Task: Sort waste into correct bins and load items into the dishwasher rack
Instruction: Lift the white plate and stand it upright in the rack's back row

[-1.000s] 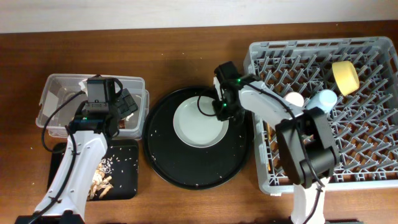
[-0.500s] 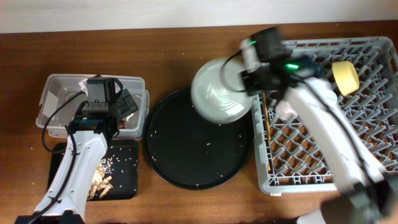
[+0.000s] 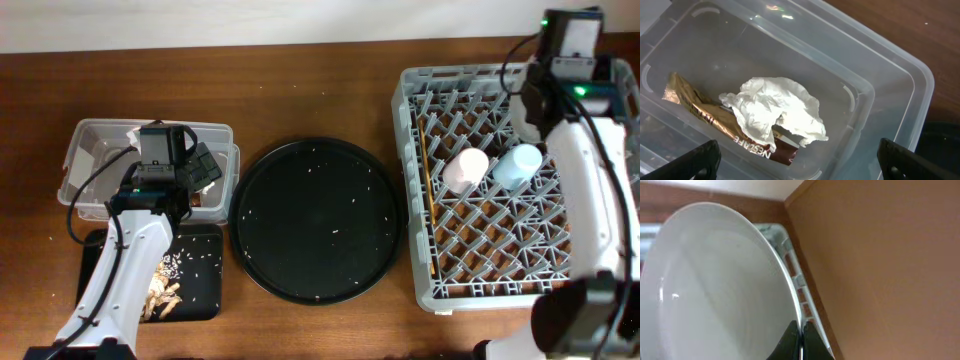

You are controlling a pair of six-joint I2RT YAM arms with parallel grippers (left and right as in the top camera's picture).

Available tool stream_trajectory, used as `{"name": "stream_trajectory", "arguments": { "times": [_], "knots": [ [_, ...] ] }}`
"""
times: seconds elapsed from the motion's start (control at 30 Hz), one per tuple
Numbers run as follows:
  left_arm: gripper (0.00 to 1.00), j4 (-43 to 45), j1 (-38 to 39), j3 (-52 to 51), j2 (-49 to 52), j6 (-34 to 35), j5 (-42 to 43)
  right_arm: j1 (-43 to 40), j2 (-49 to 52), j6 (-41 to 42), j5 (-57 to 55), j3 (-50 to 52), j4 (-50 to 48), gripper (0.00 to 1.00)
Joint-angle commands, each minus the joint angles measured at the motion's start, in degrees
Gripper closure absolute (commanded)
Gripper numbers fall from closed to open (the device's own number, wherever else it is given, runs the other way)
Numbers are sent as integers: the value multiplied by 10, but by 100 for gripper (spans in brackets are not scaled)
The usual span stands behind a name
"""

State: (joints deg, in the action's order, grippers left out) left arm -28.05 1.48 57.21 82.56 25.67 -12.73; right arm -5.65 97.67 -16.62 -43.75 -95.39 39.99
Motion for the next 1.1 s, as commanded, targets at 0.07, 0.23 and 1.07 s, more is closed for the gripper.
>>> {"name": "stream_trajectory", "arguments": {
  "times": [0.07,0.23,1.07],
  "knots": [
    [1,0,-2,2,-1,-9,-6,2,66,-7,-18,-3,0,96],
    [1,0,-2,2,-1,-9,-6,24,78,-7,-2,-3,0,96],
    [1,0,-2,2,-1,-9,-6,49,-5,113,560,-3,59,2]
  ]
}}
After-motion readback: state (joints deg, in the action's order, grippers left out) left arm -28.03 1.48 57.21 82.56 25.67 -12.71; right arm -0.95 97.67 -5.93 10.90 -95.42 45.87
